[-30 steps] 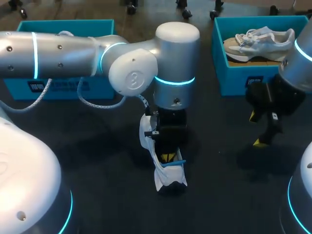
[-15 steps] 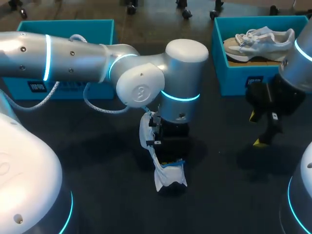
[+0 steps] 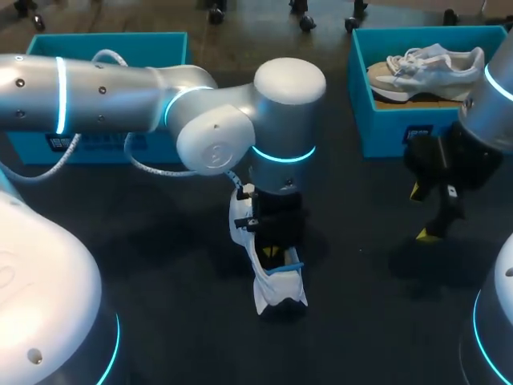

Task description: Take the shoe out of the shoebox, open the shoe tongue, remove and reinsert the insole, then place the shoe into the shoebox

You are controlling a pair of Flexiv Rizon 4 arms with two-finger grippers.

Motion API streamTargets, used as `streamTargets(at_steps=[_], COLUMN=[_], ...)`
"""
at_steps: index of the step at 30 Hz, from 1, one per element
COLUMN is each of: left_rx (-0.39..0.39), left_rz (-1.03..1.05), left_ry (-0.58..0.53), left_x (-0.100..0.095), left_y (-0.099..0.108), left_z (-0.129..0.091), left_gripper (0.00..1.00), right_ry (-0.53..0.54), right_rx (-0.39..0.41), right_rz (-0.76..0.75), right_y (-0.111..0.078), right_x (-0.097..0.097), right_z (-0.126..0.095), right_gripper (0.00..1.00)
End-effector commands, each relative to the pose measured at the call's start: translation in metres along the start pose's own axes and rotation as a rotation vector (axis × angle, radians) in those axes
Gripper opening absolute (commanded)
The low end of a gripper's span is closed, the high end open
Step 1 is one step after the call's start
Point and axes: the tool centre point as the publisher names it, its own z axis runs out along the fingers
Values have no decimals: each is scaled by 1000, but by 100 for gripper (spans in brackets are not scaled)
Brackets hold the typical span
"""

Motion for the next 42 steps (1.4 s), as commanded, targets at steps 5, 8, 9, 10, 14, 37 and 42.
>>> streamTargets(at_steps=[5, 8, 9, 10, 14, 37, 42], left_rx=[116, 151, 164, 157, 181, 81, 0], left_rz=[62, 89, 98, 92, 108, 21, -21], left_ry=[2, 35, 49, 59, 92, 38, 15], left_x=[12, 9, 9, 9, 13, 15, 16], left_y=[-26, -40, -43, -45, -54, -28, -2], left_z=[-33, -42, -43, -42, -37, 38, 25], left_gripper=[0, 0, 0, 0, 0, 0, 0], right_ry=[0, 0, 0, 0, 0, 0, 0], right_rx=[2, 2, 2, 2, 2, 2, 2], right_rz=[-1, -1, -1, -1, -1, -1, -1], right_y=[0, 0, 0, 0, 0, 0, 0], right_x=[0, 0, 0, 0, 0, 0, 0], right_z=[1, 1, 1, 1, 1, 1, 1], right_gripper=[100, 100, 100, 100, 100, 100, 100])
